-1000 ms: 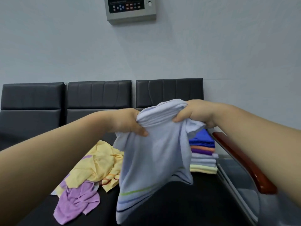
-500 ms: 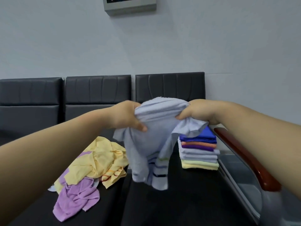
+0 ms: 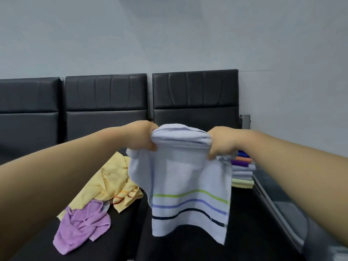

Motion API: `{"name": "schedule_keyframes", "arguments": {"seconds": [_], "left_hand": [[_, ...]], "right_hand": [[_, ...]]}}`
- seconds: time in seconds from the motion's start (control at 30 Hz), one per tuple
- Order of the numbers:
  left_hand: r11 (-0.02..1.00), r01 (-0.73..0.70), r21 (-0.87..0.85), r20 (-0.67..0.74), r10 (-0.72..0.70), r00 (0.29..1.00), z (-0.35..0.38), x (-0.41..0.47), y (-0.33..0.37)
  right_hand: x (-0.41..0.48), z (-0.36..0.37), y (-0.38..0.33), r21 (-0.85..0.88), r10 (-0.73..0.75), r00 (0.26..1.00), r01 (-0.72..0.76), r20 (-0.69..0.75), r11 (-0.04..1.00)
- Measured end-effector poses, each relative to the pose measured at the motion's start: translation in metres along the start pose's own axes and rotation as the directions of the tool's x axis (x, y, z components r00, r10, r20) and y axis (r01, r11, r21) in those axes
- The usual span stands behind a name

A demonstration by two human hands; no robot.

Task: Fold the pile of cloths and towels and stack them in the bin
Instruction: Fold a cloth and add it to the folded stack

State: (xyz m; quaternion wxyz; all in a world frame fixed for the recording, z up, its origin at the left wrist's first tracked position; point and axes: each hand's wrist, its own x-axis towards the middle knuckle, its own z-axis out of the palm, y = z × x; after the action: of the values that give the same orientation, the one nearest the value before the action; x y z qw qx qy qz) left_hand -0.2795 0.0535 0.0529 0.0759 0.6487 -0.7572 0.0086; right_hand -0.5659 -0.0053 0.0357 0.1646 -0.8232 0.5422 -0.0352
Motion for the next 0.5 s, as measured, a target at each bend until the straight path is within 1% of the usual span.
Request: {"name": "schedule_keyframes", "arguments": {"seconds": [0.07,0.13,0.2,0.23,0.27,0.33,0.37,0.4,0.43,0.47,0.5], "left_hand": [[0.995,0.03,0.092,-0.095,-0.021,0.995,0.011,0.014,-0.007],[0.986,0.079,0.146,-0.241,-0.042,0.97,0.018,0.024,-0.014],[0.97,0.117,0.213,-0.366,-0.032,0.93,0.023,0.031,-0.022],[0.962,0.131,0.239,-0.397,-0.026,0.917,0.025,0.031,-0.023],[0.957,0.14,0.253,-0.399,-0.029,0.917,0.027,0.029,-0.024],[0.956,0.163,0.244,-0.314,-0.081,0.946,0.032,0.021,-0.022],[0.956,0.167,0.239,-0.22,-0.114,0.969,0.036,0.015,-0.021],[0.957,0.147,0.249,-0.079,-0.131,0.988,0.045,0.011,-0.021],[0.958,0.096,0.271,0.073,-0.12,0.99,0.056,0.009,-0.02],[0.963,0.04,0.268,0.199,-0.096,0.975,0.073,0.006,-0.02],[0.977,0.011,0.213,0.281,-0.072,0.957,0.089,0.002,-0.021]], "right_hand": [[0.02,0.009,0.0,-0.122,-0.034,0.99,0.017,-0.136,0.992],[0.038,0.015,0.001,-0.239,-0.098,0.951,0.027,-0.292,0.971],[0.055,0.017,0.001,-0.225,-0.116,0.895,0.018,-0.43,0.974],[0.061,0.016,0.002,-0.211,-0.119,0.87,0.017,-0.478,0.977],[0.062,0.016,0.002,-0.205,-0.124,0.855,0.021,-0.503,0.978],[0.061,0.022,0.005,-0.163,-0.127,0.869,0.055,-0.478,0.985],[0.057,0.028,0.009,-0.126,-0.128,0.899,0.082,-0.42,0.989],[0.052,0.04,0.013,-0.091,-0.126,0.939,0.102,-0.319,0.991],[0.047,0.053,0.018,-0.076,-0.12,0.973,0.107,-0.197,0.991],[0.042,0.071,0.024,-0.077,-0.106,0.992,0.1,-0.073,0.992],[0.036,0.087,0.029,-0.058,-0.087,0.996,0.089,0.026,0.994]]}}
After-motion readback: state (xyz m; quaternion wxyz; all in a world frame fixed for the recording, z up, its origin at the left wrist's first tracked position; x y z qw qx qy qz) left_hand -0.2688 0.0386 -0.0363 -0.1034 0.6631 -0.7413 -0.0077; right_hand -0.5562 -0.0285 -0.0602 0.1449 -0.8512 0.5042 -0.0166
